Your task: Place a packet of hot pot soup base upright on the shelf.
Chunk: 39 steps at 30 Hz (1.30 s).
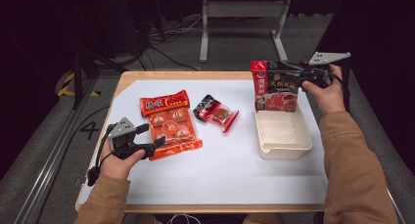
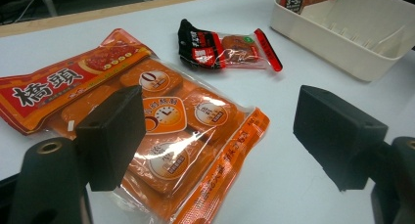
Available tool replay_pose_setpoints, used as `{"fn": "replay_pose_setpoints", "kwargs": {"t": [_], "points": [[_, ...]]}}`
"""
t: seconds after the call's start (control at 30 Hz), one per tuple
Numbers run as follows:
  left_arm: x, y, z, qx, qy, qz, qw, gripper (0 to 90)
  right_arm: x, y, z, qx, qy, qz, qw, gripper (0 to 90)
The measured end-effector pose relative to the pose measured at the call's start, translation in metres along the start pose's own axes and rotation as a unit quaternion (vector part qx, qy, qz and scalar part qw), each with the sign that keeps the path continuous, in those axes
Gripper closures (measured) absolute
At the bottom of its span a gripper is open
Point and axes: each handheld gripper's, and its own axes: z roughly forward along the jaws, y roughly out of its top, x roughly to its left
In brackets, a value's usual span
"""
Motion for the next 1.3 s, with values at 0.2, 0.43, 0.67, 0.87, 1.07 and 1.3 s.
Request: {"fn": "replay_pose_setpoints", "kwargs": {"t": [0.2, 0.43, 0.67, 0.87, 1.07, 1.3], "points": [[0.001, -0.001, -0.002, -0.001, 0.0, -0.002, 1.0, 20.5, -0.001, -0.003, 0.003, -0.006, -0.002, 0.006, 1.0, 81.5], [0.001, -0.001, -0.002, 0.0, 0.0, 0.0, 1.0, 20.5, -0.001, -0.006, 0.003, -0.012, -0.005, 0.015, 0.9998, 81.8], [0.0, 0.0, -0.002, -0.001, 0.0, 0.004, 1.0, 20.6, -0.003, -0.016, 0.0, -0.016, -0.006, 0.026, 0.9995, 82.0], [0.0, 0.0, -0.001, 0.0, 0.0, -0.001, 1.0, 20.5, -0.002, -0.037, 0.0, -0.012, -0.009, 0.039, 0.9991, 81.4], [-0.001, 0.001, 0.001, 0.001, -0.003, 0.005, 1.0, 20.5, -0.001, -0.038, -0.001, -0.012, -0.013, 0.04, 0.9991, 81.3], [-0.001, 0.002, 0.002, 0.0, -0.005, 0.006, 1.0, 20.5, 0.0, -0.05, -0.005, -0.024, -0.031, 0.043, 0.9983, 81.7]]}}
